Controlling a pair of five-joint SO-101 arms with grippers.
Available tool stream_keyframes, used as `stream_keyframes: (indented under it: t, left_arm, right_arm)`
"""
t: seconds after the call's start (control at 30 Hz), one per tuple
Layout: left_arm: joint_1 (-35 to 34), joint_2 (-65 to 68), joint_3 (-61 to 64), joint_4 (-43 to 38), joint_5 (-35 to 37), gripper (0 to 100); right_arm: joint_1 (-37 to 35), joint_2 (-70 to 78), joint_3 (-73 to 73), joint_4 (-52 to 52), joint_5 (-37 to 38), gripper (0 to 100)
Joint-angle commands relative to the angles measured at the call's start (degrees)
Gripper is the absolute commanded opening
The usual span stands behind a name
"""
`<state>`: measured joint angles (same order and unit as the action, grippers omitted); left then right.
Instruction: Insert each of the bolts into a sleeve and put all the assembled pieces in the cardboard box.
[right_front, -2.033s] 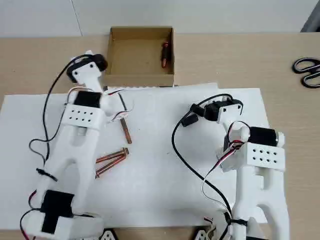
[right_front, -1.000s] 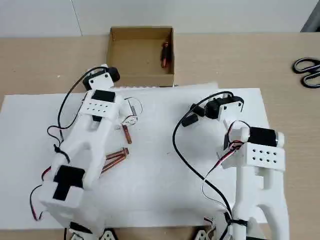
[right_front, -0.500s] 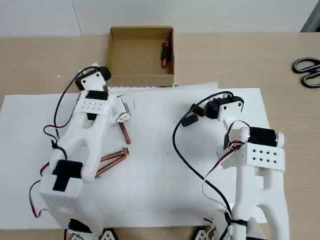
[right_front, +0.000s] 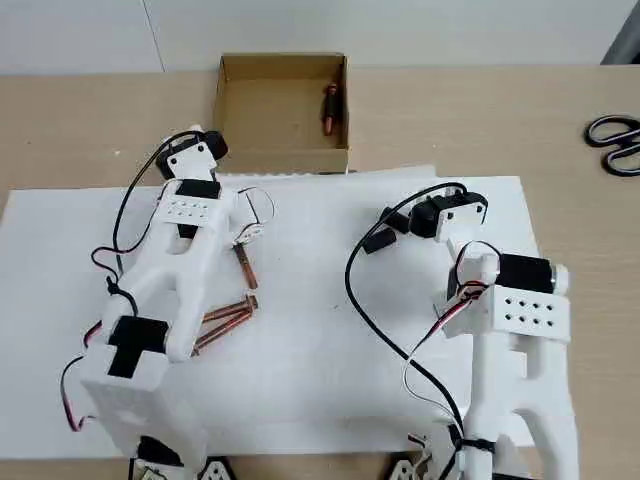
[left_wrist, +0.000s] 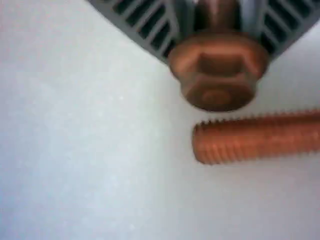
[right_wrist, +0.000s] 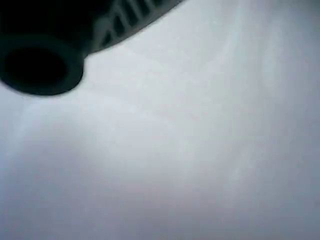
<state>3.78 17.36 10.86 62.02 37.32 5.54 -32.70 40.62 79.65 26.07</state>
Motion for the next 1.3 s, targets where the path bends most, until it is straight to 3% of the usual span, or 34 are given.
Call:
stream_keyframes:
  t: [0.0,0.17,0.33,0.7,1.07,1.27]
  left_arm:
    - [0.26,-3.16,-3.38,3.6,-0.09,0]
    - [3.16,-10.81,-8.84,11.6,-0.26,0]
    - [6.24,-19.87,-12.09,16.88,-0.35,0]
    - [6.95,-42.37,-10.42,17.67,-4.48,1]
    - [6.51,-63.03,6.11,17.58,-4.75,1]
    - [6.24,-79.03,19.12,13.8,-9.23,1]
  right_arm:
    - [0.13,-2.15,-0.26,-0.4,-0.09,0.6]
    - [-1.01,-2.24,-1.58,3.47,-2.02,0.6]
    - [-4.62,-2.24,-7.91,12.97,-9.41,0.6]
    - [-4.79,-6.73,-23.03,16.31,-18.9,0.7]
    - [-11.21,-23.78,-16.18,9.89,-21.63,0.2]
    - [-16.13,-33.27,-4.13,-1.01,-21.71,0.2]
